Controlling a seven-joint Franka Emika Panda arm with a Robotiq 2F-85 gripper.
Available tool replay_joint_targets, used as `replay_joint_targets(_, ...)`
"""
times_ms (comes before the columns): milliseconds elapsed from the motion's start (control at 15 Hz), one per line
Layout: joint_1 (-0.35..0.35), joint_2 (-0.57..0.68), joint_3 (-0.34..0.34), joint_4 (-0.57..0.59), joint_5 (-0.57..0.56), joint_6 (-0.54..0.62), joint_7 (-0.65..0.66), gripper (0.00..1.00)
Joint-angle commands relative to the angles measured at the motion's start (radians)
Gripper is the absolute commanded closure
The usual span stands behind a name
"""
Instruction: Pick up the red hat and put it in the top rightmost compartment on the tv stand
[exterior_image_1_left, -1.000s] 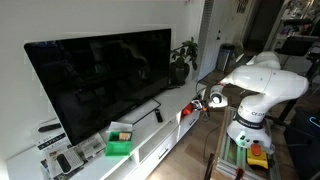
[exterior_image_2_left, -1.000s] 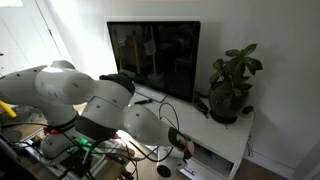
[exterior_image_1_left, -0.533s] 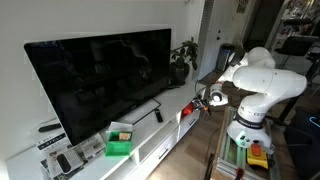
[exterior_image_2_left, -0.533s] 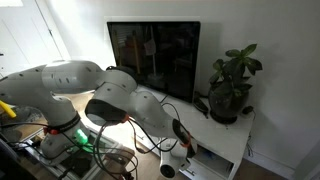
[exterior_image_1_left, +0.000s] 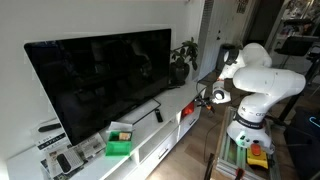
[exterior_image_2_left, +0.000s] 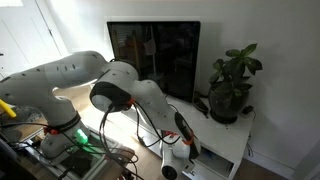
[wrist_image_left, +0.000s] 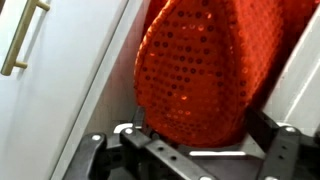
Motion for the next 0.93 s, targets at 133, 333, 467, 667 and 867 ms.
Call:
replay_joint_targets(133, 0.084, -0.043, -0.123, -0.053, 0.066, -0.127, -0.065, 0.00)
replay_joint_targets(333, 0.111, -0.060, -0.175, -0.066, 0.082, -0.163, -0.094, 0.00)
replay_joint_targets(467, 0.126, -0.082, -0.208, -0.088, 0.084, -0.172, -0.122, 0.00)
replay_joint_targets(667, 0.152, -0.124, -0.259, -0.134, 0.077, -0.163, -0.159, 0.00)
replay_joint_targets(867, 0.167, -0.167, -0.296, -0.181, 0.082, -0.162, -0.214, 0.00)
